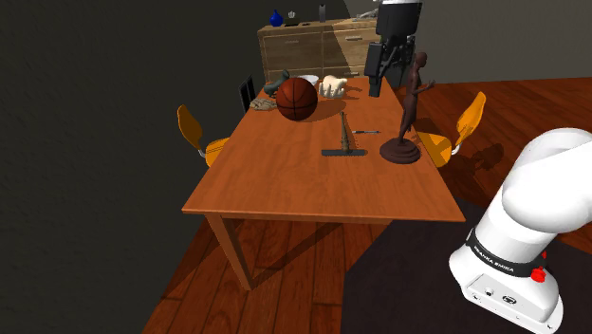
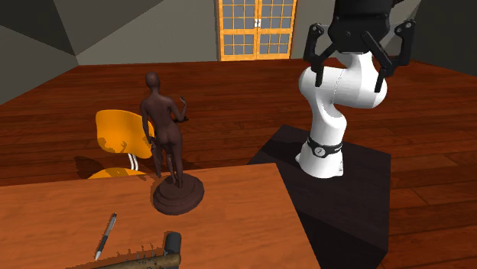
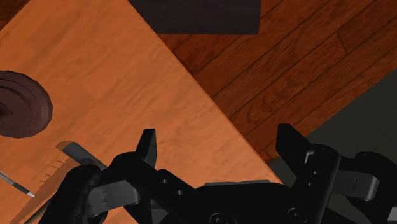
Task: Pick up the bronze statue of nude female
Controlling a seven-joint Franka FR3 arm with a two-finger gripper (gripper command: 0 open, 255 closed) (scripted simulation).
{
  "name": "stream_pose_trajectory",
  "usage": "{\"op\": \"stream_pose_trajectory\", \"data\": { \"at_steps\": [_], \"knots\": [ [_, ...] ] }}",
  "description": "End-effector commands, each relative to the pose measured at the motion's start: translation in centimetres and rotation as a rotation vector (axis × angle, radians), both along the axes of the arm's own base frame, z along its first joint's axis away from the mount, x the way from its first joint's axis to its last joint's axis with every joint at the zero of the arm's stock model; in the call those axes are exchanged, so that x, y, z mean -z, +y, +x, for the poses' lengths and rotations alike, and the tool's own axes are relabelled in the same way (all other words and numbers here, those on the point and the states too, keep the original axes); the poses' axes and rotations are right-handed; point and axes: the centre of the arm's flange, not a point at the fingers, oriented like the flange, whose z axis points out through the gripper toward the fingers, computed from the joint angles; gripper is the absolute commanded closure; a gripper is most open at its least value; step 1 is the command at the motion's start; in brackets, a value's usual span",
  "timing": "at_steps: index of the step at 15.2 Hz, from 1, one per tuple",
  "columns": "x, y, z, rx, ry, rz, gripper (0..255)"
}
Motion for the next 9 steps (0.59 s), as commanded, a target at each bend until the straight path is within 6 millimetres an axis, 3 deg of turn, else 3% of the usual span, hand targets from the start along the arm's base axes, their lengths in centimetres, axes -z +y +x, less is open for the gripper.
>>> {"op": "stream_pose_trajectory", "data": {
  "at_steps": [1, 9],
  "knots": [
    [0.0, 0.0, 0.0, 0.0, 0.0, 0.0, 0],
    [2.1, -9.8, 2.3, 0.126, -0.058, 0.007, 0]
  ]
}}
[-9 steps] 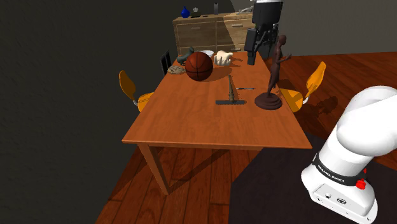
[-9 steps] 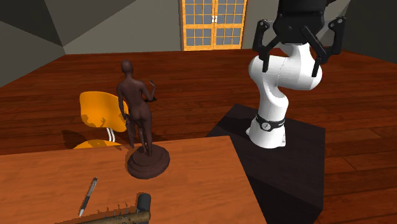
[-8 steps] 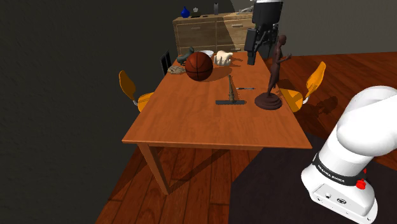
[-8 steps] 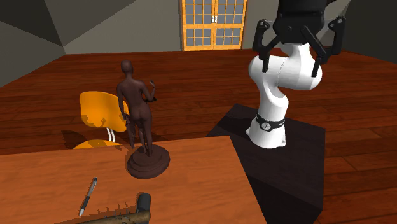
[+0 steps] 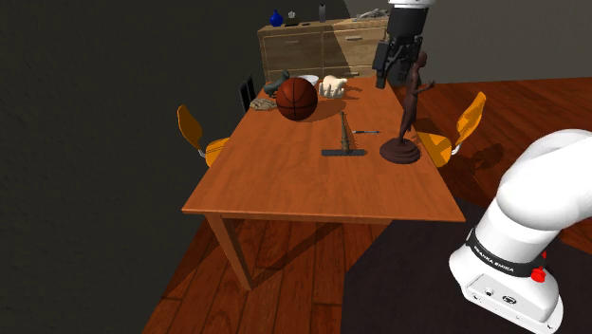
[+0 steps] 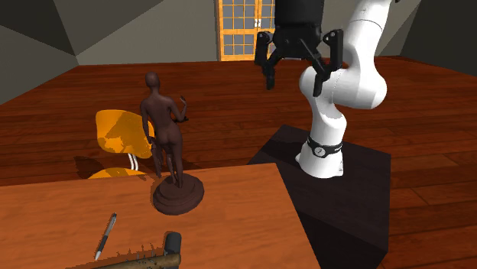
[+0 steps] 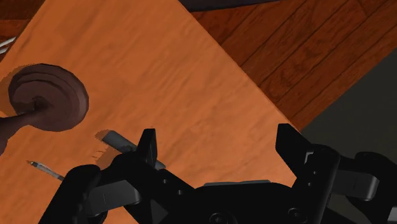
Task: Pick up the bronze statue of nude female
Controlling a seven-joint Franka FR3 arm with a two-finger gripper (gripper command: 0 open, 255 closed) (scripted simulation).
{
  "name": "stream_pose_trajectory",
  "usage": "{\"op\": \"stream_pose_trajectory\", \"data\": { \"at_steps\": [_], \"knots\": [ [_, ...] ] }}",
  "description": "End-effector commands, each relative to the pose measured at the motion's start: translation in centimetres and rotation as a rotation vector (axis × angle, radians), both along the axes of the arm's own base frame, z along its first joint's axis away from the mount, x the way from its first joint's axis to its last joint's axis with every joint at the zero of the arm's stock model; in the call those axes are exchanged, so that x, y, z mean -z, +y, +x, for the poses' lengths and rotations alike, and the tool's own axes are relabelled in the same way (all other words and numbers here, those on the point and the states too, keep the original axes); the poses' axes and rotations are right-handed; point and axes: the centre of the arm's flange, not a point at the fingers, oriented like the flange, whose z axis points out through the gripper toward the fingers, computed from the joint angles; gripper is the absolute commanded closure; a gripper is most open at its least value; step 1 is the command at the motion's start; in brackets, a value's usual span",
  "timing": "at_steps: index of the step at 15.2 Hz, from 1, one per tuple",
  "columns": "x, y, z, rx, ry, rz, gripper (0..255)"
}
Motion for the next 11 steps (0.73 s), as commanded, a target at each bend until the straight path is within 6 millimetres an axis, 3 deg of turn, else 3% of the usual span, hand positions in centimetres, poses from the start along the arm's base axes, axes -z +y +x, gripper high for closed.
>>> {"op": "stream_pose_trajectory", "data": {
  "at_steps": [1, 11],
  "knots": [
    [0.8, -2.4, 0.4, 0.032, -0.015, 0.001, 0],
    [3.4, -15.0, 1.5, 0.19, -0.088, 0.009, 0]
  ]
}}
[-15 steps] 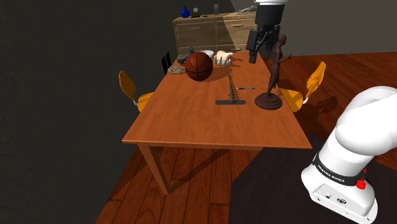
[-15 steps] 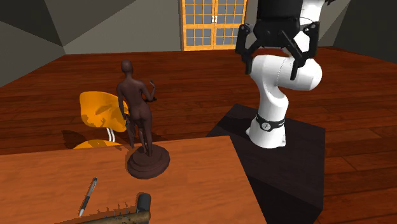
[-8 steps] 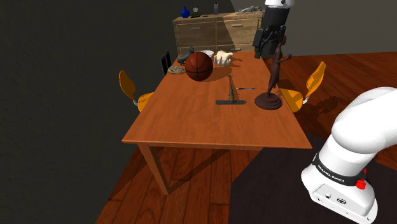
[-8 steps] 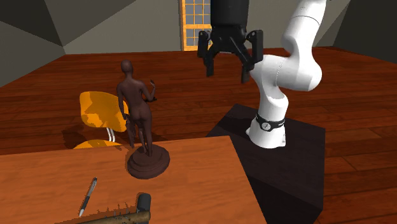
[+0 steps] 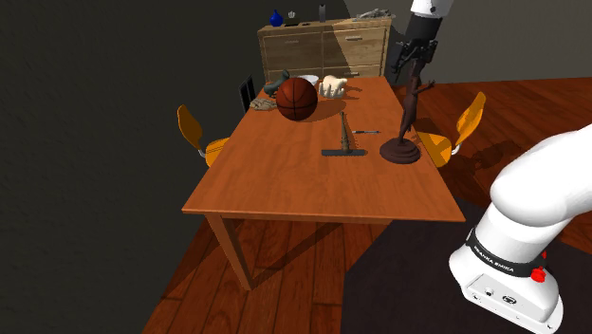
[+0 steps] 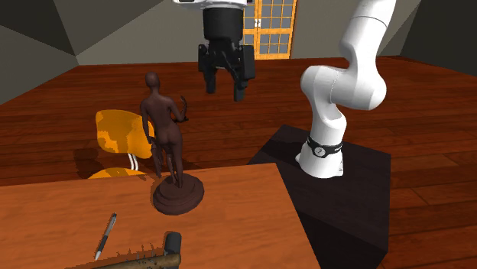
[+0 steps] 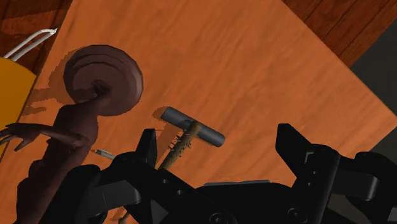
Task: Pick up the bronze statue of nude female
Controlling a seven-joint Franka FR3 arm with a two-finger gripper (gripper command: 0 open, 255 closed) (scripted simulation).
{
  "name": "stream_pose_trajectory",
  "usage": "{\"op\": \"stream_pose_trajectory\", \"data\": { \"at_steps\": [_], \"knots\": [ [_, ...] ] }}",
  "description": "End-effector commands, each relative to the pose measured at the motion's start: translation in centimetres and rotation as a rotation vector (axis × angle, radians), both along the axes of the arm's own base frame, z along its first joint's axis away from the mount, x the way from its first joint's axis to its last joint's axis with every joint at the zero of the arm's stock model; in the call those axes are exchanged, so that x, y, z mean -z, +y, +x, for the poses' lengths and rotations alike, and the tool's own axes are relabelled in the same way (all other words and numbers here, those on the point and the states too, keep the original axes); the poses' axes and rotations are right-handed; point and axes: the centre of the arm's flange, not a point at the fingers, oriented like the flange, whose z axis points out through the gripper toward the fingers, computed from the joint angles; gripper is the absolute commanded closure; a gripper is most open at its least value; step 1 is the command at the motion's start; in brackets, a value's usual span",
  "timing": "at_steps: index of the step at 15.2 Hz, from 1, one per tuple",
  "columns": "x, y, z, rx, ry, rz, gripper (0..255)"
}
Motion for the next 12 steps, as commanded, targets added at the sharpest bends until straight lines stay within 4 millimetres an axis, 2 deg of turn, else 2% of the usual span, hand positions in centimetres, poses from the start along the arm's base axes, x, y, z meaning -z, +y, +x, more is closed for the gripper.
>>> {"op": "stream_pose_trajectory", "data": {
  "at_steps": [1, 10, 12],
  "knots": [
    [0.5, -2.6, 0.0, 0.032, -0.015, 0.001, 0],
    [2.9, -13.9, -0.7, 0.175, -0.081, 0.008, 0],
    [3.5, -14.3, -0.7, 0.179, -0.083, 0.008, 0]
  ]
}}
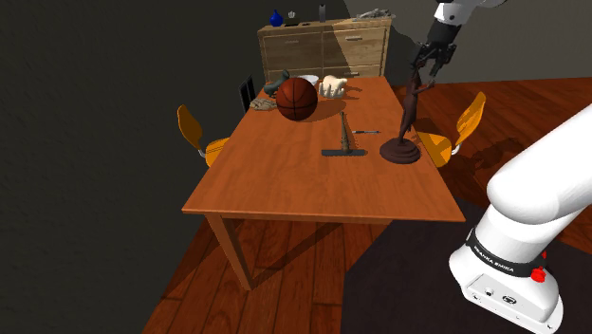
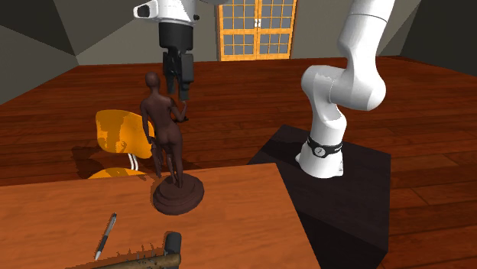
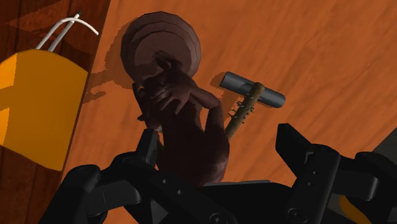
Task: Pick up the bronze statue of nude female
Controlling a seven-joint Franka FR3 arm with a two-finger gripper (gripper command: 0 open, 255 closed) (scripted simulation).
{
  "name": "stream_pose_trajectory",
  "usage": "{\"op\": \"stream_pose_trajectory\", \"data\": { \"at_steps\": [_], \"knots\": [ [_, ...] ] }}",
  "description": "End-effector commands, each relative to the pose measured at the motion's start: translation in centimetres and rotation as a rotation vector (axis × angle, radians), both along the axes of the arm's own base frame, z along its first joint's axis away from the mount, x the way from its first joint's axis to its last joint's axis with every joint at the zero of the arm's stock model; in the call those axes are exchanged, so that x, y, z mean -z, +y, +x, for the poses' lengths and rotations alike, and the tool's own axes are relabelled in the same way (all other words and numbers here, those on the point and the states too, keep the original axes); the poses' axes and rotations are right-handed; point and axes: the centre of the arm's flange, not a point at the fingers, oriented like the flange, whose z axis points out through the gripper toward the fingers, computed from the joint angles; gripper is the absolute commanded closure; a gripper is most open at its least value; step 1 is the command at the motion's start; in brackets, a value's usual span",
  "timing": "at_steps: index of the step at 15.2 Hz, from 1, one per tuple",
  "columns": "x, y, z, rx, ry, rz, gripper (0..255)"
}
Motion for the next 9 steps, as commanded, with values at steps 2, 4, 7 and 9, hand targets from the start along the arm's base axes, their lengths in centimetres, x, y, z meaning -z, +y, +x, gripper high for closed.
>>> {"op": "stream_pose_trajectory", "data": {
  "at_steps": [2, 4, 7, 9],
  "knots": [
    [1.4, -0.5, 0.1, 0.005, -0.002, -0.001, 0],
    [2.5, -0.5, 0.1, 0.005, -0.002, -0.001, 0],
    [3.8, -0.5, 0.0, 0.005, -0.002, -0.001, 0],
    [3.8, -0.4, 0.0, 0.005, -0.003, -0.001, 255]
  ]
}}
